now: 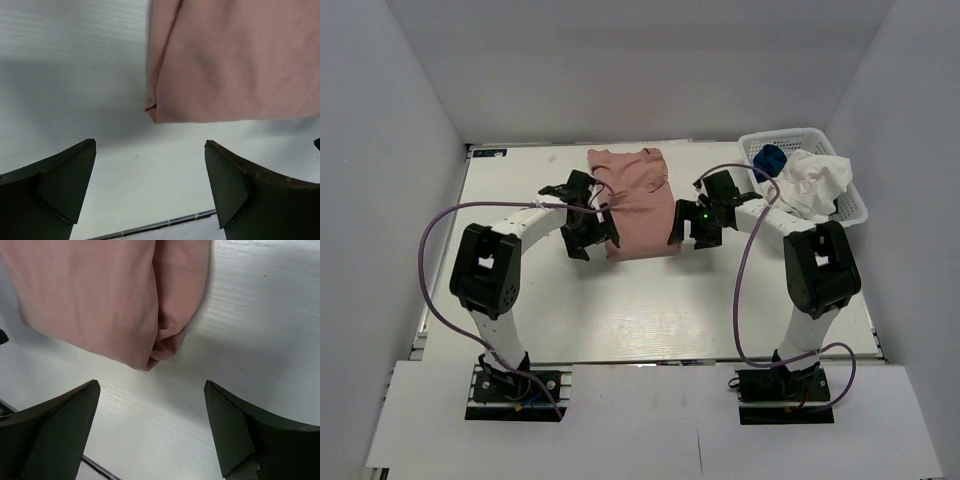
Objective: Fold and stack the t-shirts
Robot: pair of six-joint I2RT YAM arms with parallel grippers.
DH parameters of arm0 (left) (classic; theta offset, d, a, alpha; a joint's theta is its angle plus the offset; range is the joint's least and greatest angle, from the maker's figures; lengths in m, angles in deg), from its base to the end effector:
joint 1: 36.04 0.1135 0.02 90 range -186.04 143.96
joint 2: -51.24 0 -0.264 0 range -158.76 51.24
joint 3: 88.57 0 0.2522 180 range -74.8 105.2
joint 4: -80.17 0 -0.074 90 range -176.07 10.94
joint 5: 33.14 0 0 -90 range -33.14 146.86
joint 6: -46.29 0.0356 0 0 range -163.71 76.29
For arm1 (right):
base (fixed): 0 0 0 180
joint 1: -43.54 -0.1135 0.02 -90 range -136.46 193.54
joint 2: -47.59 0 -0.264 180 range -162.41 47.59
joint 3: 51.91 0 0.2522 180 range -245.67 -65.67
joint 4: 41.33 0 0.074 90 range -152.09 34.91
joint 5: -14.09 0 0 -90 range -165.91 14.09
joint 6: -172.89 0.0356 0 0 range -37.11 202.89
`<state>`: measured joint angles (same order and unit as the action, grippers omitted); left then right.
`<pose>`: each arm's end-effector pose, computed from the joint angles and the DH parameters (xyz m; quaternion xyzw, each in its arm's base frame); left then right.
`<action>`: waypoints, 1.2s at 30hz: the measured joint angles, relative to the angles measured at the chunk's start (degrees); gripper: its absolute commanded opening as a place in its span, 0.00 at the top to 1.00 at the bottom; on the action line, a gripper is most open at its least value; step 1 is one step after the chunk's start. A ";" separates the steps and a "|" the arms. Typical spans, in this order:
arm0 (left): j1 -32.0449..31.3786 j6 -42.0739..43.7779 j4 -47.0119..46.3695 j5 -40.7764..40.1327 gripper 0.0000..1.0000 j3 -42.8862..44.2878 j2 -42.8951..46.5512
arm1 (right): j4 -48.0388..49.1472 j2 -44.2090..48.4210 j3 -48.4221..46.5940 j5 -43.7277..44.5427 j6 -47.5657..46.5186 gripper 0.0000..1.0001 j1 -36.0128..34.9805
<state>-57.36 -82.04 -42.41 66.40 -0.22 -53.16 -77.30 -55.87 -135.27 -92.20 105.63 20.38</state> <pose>0.3323 -0.1360 0.1949 -0.1340 0.9771 -0.1426 0.0834 0.3442 0.1581 0.1938 -0.0448 0.9467 0.2374 0.2131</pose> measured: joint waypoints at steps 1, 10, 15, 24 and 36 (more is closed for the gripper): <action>-0.33 0.02 -0.76 0.00 0.01 0.02 -0.46 | 0.33 -0.57 0.00 -0.04 0.13 0.10 0.00; -2.12 0.31 -4.46 0.33 0.23 0.24 -5.86 | 4.98 -5.46 -0.04 -2.29 1.55 0.20 0.00; -2.29 0.11 -6.16 0.33 0.38 0.13 -6.43 | 7.17 -6.51 -0.07 -3.45 2.14 0.39 0.00; -3.23 -0.50 -9.22 2.10 1.00 -0.09 -7.78 | 8.90 -8.52 -0.02 -5.44 3.80 1.00 -0.20; -10.80 -1.88 -1.44 5.77 1.00 -9.01 9.97 | -4.57 15.37 12.20 -5.16 1.95 1.00 -4.39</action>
<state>-68.16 -83.92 -43.85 72.17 -9.22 -43.19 -81.87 -40.50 -123.08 -97.36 107.57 15.99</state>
